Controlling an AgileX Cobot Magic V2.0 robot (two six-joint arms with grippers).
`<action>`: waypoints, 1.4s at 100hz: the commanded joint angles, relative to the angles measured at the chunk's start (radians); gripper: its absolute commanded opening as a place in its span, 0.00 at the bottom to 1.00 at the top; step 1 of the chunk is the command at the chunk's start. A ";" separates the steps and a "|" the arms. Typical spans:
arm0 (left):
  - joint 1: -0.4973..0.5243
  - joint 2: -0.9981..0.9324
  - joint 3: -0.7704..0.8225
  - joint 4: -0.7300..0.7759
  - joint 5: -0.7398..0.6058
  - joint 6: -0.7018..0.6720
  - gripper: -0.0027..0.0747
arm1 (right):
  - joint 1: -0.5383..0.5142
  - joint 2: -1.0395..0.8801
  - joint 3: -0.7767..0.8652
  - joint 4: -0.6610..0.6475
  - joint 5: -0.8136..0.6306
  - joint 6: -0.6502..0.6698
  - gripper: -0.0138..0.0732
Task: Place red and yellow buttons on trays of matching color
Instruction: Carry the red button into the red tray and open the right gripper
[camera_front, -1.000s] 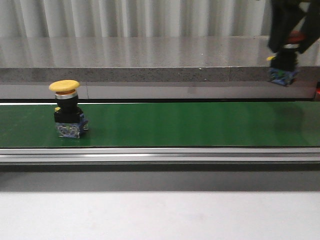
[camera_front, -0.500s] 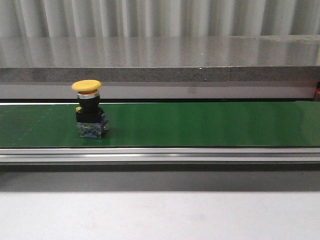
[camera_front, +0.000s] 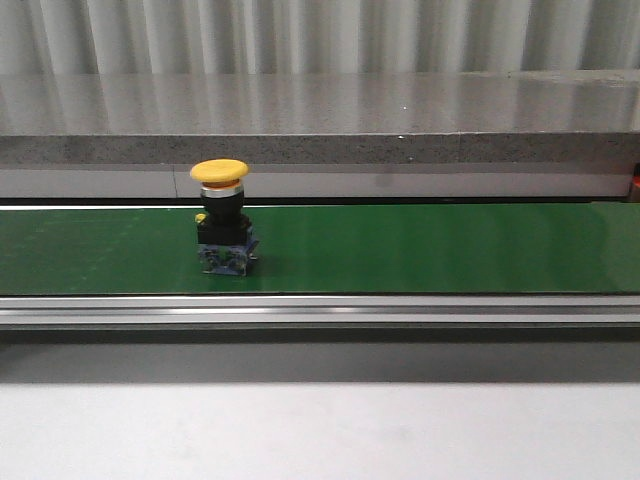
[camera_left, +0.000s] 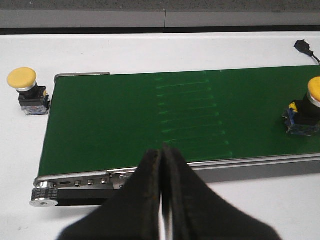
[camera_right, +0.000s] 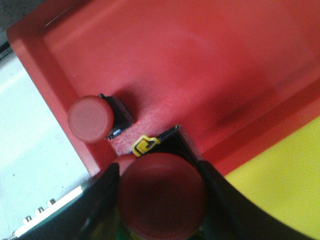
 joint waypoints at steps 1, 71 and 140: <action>-0.008 0.001 -0.027 -0.012 -0.074 -0.004 0.01 | -0.007 -0.001 -0.083 -0.001 -0.039 0.005 0.30; -0.008 0.001 -0.027 -0.012 -0.074 -0.004 0.01 | -0.007 0.238 -0.177 0.040 -0.187 0.014 0.36; -0.008 0.001 -0.027 -0.012 -0.074 -0.004 0.01 | -0.001 0.042 -0.176 0.038 -0.140 0.014 0.68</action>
